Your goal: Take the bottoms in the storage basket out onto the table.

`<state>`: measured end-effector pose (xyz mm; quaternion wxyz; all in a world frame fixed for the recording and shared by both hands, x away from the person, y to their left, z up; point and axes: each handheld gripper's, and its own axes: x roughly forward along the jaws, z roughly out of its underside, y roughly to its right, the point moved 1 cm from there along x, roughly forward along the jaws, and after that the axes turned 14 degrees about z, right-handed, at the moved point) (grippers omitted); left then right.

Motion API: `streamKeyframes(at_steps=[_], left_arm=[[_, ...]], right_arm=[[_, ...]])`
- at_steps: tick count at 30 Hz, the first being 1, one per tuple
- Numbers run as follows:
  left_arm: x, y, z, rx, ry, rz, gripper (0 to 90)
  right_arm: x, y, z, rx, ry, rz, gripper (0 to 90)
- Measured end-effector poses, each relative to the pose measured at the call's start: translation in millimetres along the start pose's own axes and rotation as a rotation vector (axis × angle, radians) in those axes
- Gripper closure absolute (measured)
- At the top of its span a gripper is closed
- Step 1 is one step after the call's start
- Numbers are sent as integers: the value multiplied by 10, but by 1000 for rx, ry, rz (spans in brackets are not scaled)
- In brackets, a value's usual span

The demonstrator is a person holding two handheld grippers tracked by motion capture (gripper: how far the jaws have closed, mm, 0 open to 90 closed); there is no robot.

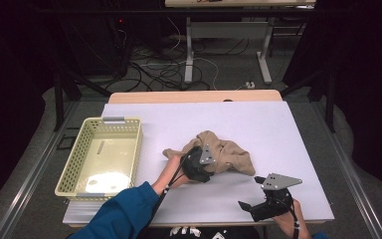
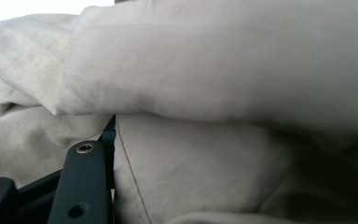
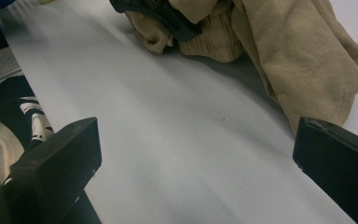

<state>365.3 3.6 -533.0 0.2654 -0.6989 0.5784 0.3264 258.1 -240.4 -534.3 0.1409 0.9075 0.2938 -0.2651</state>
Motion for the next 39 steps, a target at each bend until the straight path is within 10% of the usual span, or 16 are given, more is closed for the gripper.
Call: streamKeyframes(at_steps=[22, 39], left_arm=[[24, 36, 11, 13, -11, -18, 378], [-135, 61, 28, -33, -1, -8, 114]], right_arm=[[-5, -3, -1, 2, 9, -2, 7], [-24, -6, -2, 6, 3, -1, 7]])
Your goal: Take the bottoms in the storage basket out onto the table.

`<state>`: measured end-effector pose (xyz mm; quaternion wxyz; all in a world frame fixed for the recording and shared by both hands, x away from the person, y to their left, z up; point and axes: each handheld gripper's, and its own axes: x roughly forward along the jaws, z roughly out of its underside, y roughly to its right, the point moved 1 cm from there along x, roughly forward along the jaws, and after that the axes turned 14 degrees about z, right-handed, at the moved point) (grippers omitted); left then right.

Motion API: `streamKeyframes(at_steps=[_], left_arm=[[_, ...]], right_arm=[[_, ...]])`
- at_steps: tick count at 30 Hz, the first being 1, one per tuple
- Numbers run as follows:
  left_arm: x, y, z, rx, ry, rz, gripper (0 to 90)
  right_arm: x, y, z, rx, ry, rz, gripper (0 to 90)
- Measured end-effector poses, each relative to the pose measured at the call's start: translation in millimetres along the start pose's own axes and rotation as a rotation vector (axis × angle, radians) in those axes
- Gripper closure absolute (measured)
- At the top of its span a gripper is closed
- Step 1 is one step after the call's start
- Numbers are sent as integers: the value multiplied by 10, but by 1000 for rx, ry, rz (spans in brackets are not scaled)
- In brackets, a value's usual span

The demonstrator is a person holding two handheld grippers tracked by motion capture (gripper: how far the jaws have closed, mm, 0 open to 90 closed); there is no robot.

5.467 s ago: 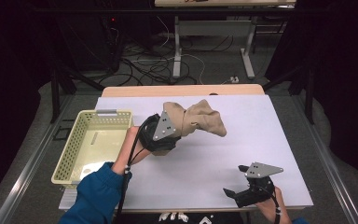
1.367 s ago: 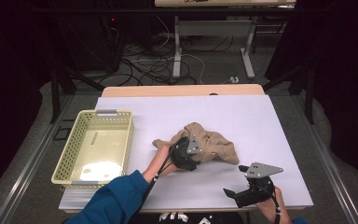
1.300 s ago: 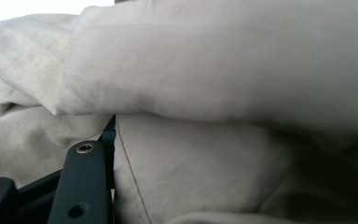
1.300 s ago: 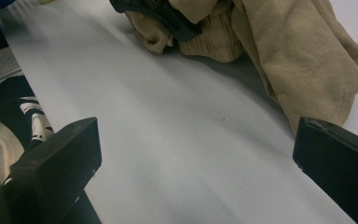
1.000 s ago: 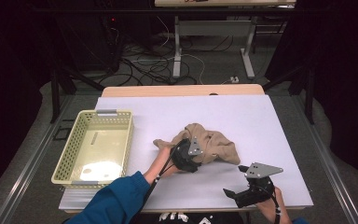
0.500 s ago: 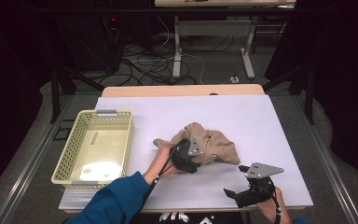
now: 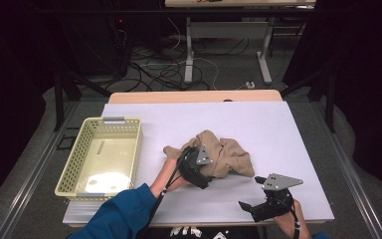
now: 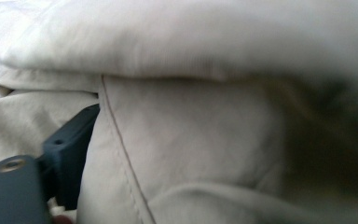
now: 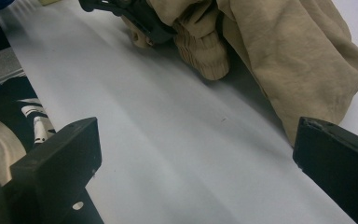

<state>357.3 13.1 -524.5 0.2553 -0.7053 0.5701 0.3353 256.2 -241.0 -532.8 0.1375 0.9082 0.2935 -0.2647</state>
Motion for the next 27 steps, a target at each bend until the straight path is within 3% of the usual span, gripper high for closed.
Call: streamKeyframes(at_steps=[8, 17, 27], left_arm=[[-100, 32, 28, -31, 18, -12, 4], [-247, 92, 87, -34, 31, -40, 3], [-391, 153, 166, -36, 43, -45, 3]], right_arm=[[-2, -3, -1, 1, 1, 0, 7], [-4, -1, -1, -1, 3, 0, 7], [-3, -4, -1, -1, 2, 1, 7]])
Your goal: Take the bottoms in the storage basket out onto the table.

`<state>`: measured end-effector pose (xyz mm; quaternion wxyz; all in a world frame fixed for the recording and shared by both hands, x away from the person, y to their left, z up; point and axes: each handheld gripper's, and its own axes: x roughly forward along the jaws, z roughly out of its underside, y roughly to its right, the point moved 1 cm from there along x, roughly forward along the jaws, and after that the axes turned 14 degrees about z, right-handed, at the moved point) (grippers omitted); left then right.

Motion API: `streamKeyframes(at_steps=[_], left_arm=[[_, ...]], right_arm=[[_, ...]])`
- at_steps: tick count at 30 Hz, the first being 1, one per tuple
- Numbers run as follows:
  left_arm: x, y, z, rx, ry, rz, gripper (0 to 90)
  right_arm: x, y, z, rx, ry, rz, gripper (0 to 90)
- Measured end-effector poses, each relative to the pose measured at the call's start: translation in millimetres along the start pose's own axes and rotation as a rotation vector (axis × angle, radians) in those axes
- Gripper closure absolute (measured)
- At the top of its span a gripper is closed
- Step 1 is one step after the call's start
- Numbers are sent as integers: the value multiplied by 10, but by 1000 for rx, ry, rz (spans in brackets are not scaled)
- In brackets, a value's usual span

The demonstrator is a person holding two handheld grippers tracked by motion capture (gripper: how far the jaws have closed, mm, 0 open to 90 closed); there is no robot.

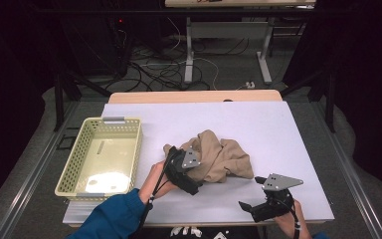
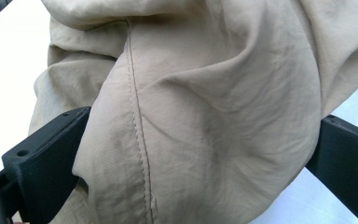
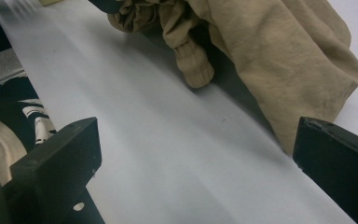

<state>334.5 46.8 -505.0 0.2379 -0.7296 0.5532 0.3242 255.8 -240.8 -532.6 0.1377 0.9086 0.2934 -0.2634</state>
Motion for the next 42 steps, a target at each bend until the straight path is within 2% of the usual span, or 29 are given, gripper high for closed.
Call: streamKeyframes(at_steps=[5, 7, 10, 14, 17, 20, 26, 29, 32, 42], left_arm=[[-45, 19, 28, 5, 14, -12, 3], [-68, 19, 36, 14, -1, 14, 2], [-79, 19, 55, 34, -21, 15, 0], [-90, 27, 93, 38, -35, 7, 0], [-104, 28, 111, 69, -81, 11, 0], [-81, 34, 144, 74, -110, 14, 0], [-52, 32, 201, 83, -126, 34, 0], [-82, 30, 213, 84, -91, 51, 0], [-127, 27, 223, 78, -83, 52, 0], [-362, 60, 327, 43, -36, -1, 0]], right_arm=[[-1, -1, -1, 0, -1, -2, 7], [-2, 0, -1, -1, -1, -4, 7], [-2, -2, -1, -1, -2, -2, 7], [-10, -1, -3, -3, -10, -9, 6], [-5, -3, -2, 0, 0, -8, 7], [-2, -3, -2, 0, 2, -7, 7], [-4, -3, -3, 1, 1, -9, 7], [-1, -3, -2, 0, 0, -8, 7], [-4, -2, -2, 1, 1, -10, 7], [-1, -2, -2, 1, -1, -3, 7]])
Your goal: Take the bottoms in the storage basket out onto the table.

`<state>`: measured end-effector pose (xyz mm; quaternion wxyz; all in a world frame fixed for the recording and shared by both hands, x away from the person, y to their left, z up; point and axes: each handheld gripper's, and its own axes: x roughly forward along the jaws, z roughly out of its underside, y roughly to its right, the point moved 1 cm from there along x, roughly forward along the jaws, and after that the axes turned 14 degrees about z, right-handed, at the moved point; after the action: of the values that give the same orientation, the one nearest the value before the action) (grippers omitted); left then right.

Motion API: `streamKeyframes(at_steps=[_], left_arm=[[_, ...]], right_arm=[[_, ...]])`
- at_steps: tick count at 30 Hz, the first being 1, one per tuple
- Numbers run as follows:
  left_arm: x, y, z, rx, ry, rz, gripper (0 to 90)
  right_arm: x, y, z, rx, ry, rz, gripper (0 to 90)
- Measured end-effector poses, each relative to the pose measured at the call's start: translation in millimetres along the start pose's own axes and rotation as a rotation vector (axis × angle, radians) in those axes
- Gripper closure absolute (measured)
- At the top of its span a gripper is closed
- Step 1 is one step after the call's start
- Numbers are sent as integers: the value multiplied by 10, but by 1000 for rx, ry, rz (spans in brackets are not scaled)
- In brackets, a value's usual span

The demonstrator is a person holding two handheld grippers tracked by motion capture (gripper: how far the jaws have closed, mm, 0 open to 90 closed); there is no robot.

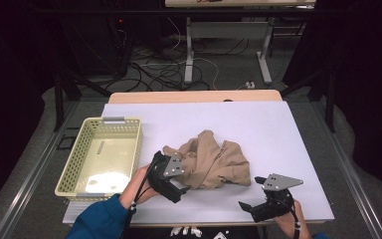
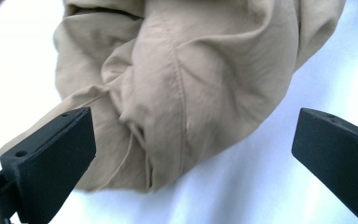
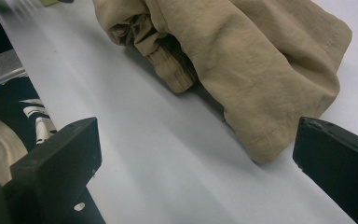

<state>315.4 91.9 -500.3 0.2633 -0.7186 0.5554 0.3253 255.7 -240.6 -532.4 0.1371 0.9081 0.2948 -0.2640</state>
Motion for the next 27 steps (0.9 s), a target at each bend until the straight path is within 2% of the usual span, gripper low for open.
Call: streamKeyframes(at_steps=[27], left_arm=[[-505, 129, 514, -133, 130, -113, 0]], right_arm=[[7, -3, 2, -1, -3, 4, 7]])
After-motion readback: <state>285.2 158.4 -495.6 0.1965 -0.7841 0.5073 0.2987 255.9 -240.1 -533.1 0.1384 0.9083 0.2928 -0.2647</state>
